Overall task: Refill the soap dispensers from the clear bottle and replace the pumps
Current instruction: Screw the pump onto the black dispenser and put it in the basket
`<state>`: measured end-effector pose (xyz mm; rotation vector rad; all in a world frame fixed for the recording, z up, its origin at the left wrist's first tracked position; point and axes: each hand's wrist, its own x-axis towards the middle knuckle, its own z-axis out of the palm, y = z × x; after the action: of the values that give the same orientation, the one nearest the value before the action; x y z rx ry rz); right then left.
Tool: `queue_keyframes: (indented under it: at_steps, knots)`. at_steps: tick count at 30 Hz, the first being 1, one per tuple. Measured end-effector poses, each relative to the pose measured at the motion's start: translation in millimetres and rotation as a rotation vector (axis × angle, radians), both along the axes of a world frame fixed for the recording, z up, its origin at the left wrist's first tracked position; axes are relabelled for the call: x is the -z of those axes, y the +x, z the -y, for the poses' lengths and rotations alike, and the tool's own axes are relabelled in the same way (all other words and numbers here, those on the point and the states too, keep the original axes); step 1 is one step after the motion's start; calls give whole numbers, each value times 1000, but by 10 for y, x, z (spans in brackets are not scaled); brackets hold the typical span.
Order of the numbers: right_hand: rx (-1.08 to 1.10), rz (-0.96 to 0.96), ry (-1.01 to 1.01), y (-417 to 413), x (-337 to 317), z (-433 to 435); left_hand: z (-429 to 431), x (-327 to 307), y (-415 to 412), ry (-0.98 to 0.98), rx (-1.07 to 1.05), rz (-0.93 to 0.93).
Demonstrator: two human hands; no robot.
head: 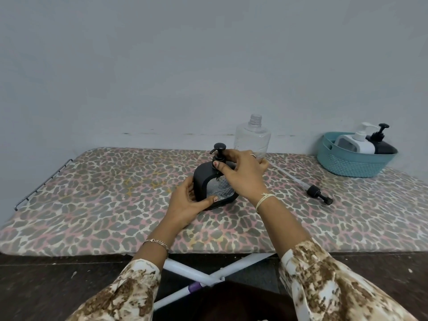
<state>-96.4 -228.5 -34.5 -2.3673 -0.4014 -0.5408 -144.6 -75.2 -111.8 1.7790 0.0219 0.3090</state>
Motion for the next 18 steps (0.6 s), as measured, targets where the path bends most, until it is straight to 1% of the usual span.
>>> queue_keyframes:
  at_steps: [4,8,10,13,18]
  knots:
    - [79,-5,2,-49,-23,-58,8,-4,-1,27,-27,12]
    - [122,46,-35,-66,-29,-95,13,-5,-1,22,-30,3]
    - [67,9,19,-23,5,-88,21,-20,-8,14,-21,-6]
    - [-117,-150,216,-26,15,-39,6,-26,-13,7,-4,-33]
    - [-271,-243,210,-95,-99,70,-2,-78,-43,-24,2,-86]
